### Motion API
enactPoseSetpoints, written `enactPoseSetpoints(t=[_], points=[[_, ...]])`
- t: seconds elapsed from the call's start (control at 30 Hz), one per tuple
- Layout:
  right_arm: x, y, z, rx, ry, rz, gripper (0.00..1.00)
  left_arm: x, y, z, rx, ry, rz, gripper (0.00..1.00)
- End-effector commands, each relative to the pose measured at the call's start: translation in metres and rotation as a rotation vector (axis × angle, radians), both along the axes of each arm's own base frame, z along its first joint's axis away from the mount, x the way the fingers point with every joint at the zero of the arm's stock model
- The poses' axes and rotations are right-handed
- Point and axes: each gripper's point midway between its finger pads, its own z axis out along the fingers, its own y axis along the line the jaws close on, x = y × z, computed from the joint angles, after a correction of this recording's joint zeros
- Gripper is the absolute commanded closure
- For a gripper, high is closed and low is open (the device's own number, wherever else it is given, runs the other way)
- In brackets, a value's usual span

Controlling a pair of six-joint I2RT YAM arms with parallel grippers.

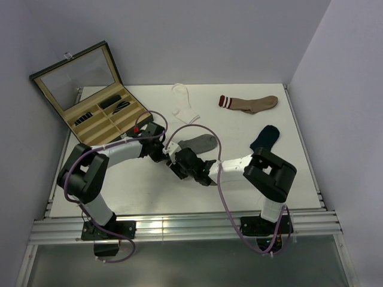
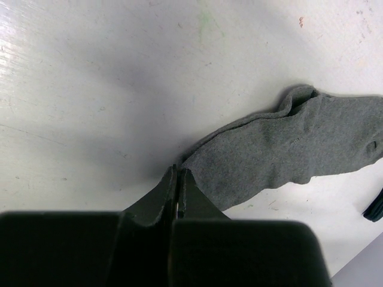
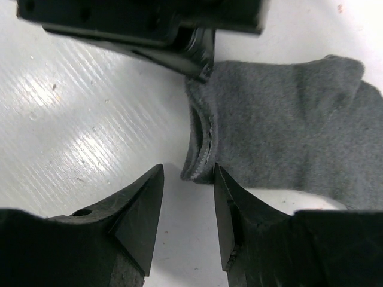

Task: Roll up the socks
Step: Roll the sock at the center of the board.

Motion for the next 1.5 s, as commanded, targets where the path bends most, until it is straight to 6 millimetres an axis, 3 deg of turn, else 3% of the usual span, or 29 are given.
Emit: enactPoseSetpoints(t=[0.0, 0.27, 1.0, 1.47], points=[[0.004, 0.003, -0.001, -0.005, -0.036, -0.001, 0.54, 0.008, -0.002, 0.012, -0.02, -0.024, 0.002, 1.0], [0.004, 0.002, -0.015, -0.055, -0.032, -0.01, 0.63, 0.009, 0.001, 0.013, -0.033, -0.017, 0.021, 1.0], [0.014, 0.009, 0.004, -0.023, -0.098, -0.035, 0.58, 0.003, 0.003, 0.011, -0.046, -0.002, 0.027, 1.0], [0.015, 0.016, -0.002, -0.029, -0.091, -0.018, 0.58, 0.003, 0.003, 0.012, -0.052, -0.007, 0.027, 1.0]])
